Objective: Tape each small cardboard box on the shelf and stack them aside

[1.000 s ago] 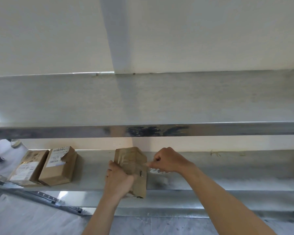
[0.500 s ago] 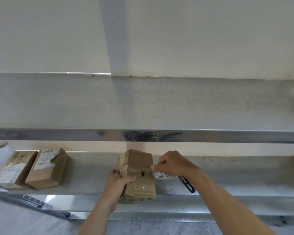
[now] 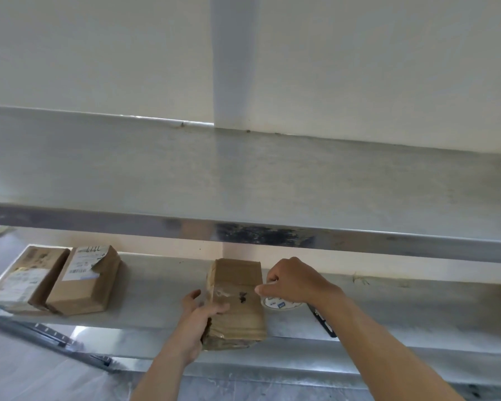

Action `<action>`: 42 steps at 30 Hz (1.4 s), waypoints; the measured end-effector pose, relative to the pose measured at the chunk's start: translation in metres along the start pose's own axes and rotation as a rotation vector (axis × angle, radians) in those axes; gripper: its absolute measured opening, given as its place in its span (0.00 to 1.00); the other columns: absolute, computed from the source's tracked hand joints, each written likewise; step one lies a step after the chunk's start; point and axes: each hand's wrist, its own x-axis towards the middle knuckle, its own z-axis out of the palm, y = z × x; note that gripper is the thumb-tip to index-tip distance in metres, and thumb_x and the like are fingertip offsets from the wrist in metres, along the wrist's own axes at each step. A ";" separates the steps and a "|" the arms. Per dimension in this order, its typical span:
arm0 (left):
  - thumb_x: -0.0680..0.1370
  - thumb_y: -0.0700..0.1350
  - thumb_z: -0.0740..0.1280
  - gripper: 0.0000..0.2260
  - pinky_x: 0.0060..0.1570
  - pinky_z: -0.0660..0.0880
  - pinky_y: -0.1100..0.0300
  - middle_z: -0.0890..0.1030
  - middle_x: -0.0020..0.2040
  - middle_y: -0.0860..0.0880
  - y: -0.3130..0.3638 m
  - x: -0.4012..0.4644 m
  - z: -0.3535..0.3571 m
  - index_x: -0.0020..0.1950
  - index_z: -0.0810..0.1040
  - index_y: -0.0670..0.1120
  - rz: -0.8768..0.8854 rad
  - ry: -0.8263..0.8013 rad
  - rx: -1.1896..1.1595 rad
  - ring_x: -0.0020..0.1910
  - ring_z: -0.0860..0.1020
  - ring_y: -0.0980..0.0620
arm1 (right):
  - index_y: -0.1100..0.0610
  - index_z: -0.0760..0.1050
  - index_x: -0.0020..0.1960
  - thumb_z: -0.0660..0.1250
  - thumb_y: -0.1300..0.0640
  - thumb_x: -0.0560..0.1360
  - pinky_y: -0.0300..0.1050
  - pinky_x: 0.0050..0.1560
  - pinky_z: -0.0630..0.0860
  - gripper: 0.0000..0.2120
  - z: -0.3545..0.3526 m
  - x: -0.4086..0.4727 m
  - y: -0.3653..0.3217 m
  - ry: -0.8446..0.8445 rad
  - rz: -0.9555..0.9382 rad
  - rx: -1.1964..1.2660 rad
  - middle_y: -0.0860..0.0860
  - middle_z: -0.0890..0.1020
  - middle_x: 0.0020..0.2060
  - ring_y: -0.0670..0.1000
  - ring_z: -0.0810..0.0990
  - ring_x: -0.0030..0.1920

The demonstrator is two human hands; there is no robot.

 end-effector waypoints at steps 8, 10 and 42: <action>0.76 0.38 0.70 0.40 0.77 0.56 0.47 0.53 0.81 0.53 0.009 -0.010 0.027 0.81 0.53 0.59 0.585 0.308 1.047 0.80 0.54 0.47 | 0.56 0.65 0.26 0.69 0.47 0.73 0.42 0.29 0.63 0.23 0.006 0.002 -0.034 0.014 -0.008 -0.156 0.49 0.66 0.23 0.50 0.65 0.26; 0.79 0.37 0.62 0.35 0.78 0.51 0.52 0.51 0.83 0.55 0.003 -0.006 0.041 0.82 0.53 0.55 0.613 0.223 1.217 0.81 0.48 0.52 | 0.54 0.64 0.26 0.69 0.47 0.72 0.42 0.29 0.61 0.22 0.007 0.001 -0.040 0.021 -0.008 -0.191 0.48 0.65 0.23 0.50 0.64 0.25; 0.86 0.57 0.46 0.27 0.78 0.44 0.39 0.37 0.82 0.58 -0.008 0.014 0.047 0.82 0.39 0.54 0.473 0.221 1.370 0.79 0.36 0.59 | 0.54 0.72 0.27 0.72 0.43 0.71 0.44 0.33 0.71 0.21 0.037 0.004 0.033 -0.009 0.036 0.153 0.48 0.73 0.24 0.47 0.70 0.26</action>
